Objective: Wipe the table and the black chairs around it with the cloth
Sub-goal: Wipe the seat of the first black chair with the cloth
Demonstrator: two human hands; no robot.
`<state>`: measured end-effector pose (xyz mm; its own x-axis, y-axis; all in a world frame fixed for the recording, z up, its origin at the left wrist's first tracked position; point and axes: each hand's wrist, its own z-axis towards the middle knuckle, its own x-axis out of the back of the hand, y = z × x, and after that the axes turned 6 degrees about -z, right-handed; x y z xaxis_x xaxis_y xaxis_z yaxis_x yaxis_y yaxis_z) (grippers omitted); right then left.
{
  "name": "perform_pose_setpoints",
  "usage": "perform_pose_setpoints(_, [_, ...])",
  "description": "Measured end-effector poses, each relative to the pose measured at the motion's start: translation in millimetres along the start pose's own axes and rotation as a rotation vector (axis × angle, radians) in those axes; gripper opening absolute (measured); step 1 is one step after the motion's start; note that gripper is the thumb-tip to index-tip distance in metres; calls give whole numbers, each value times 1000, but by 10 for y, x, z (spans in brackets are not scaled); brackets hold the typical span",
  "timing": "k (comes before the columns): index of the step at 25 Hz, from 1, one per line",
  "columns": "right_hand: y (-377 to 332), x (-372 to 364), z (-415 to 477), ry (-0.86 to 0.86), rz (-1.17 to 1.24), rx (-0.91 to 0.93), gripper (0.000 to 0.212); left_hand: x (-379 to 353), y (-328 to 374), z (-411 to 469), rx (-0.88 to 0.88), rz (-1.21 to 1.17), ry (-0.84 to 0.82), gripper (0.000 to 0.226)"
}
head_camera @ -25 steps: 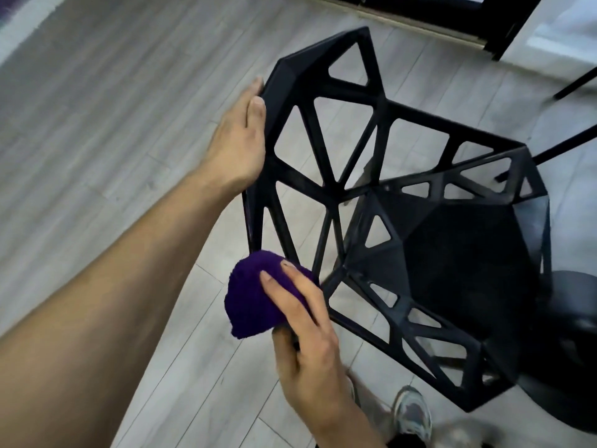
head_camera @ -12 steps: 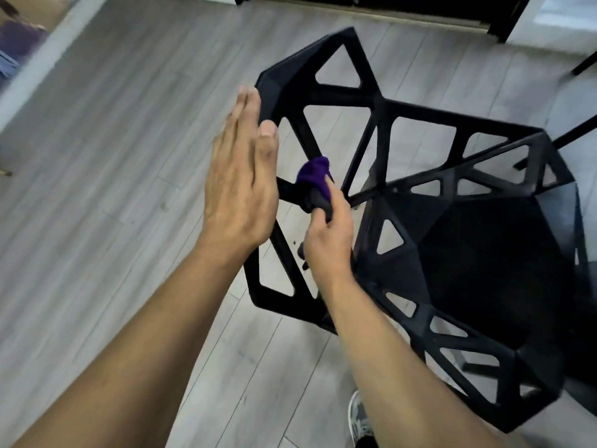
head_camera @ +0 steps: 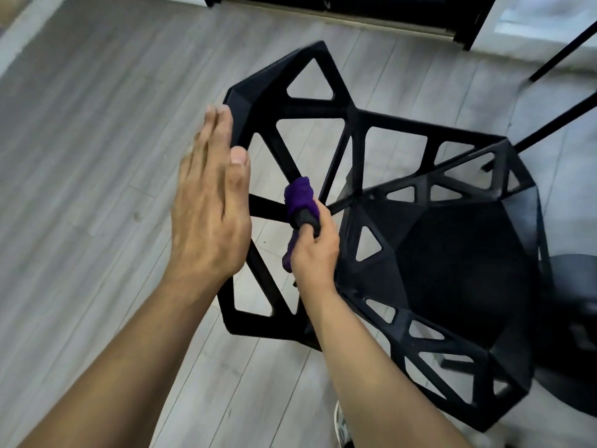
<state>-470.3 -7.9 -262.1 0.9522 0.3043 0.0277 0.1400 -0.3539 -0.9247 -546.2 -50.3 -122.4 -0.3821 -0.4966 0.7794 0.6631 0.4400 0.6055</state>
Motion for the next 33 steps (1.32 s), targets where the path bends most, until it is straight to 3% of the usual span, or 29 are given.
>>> perform_pose_setpoints(3, [-161, -78, -31, -52, 59, 189, 60, -2, -12, 6, -23, 12, 14, 62])
perform_pose_setpoints(6, [6, 66, 202, -132, -138, 386, 64, -6, -48, 21, -17, 52, 9, 62])
perform_pose_setpoints(12, [163, 434, 391, -210, -368, 278, 56, 32, 36, 17, -40, 114, -18, 60])
perform_pose_setpoints(15, [281, 781, 615, -98, -440, 191, 58, -50, 163, -87, -130, 297, -24, 56])
perform_pose_setpoints(18, [499, 1248, 1051, 35, -659, 143, 54, -587, 300, -477, -207, 338, -171, 55])
perform_pose_setpoints(20, [568, 1416, 1363, 26, -819, 229, 51, -1017, 271, -749, -95, 309, -286, 57])
perform_pose_setpoints(25, [766, 1303, 2141, -70, -1127, 575, 54, -1508, -33, -935, 476, 167, -328, 68])
perform_pose_setpoints(28, [1022, 1237, 2183, -44, -1133, 576, 56, -1578, -121, -878, 492, 153, -363, 65])
perform_pose_setpoints(33, [1415, 1181, 1464, -112, -1022, 556, 56, -1573, -126, -872, 476, 168, -389, 65])
